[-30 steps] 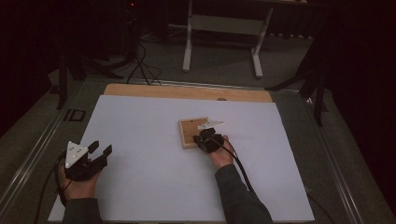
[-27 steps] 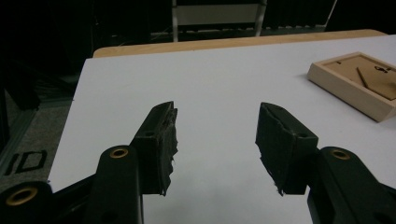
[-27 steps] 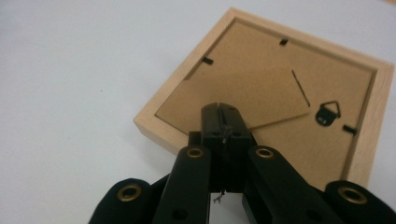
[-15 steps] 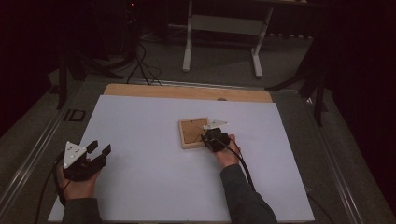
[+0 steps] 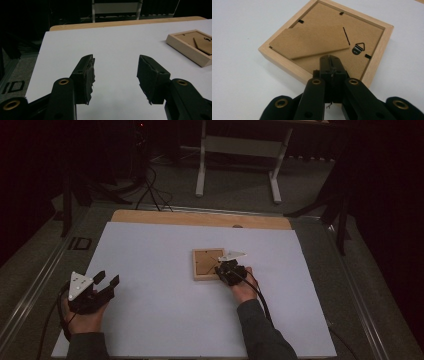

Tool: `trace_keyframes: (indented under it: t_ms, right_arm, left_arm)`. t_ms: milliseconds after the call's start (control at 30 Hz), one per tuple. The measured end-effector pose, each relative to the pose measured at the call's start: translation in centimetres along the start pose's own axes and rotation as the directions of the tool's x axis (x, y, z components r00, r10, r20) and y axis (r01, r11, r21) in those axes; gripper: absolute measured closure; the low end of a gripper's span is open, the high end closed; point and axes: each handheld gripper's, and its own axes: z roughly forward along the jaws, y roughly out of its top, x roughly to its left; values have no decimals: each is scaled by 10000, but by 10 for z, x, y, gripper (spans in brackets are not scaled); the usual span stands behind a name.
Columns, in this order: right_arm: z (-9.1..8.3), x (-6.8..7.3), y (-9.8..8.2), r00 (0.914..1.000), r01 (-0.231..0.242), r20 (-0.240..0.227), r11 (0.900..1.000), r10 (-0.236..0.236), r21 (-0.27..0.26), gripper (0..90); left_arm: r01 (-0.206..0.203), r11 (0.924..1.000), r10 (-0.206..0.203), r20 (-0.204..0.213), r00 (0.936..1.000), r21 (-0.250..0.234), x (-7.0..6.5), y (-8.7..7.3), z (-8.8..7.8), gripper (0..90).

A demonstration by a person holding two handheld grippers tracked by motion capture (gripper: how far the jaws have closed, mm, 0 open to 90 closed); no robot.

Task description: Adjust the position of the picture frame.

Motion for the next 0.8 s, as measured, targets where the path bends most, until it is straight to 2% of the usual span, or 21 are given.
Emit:
trace_keyframes:
  t_ms: [167,533,633,800]
  right_arm:
    - [-3,4,-5,9999,3,-116,9999,-5,-162,900]
    - [-8,13,-10,9987,493,-133,9986,-496,-193,900]
    - [-8,13,-9,9988,466,-153,9988,-468,-132,899]
    - [-1,14,-5,9997,241,1,9990,-241,-380,897]
  left_arm:
    - [4,10000,-4,-3,10000,35,-1,0,0,473]
    - [-11,10000,11,18,10000,47,-1,0,0,473]
    - [-29,10000,29,28,10000,60,-2,0,1,473]
    - [-11,10000,11,6,10000,31,-1,0,0,473]
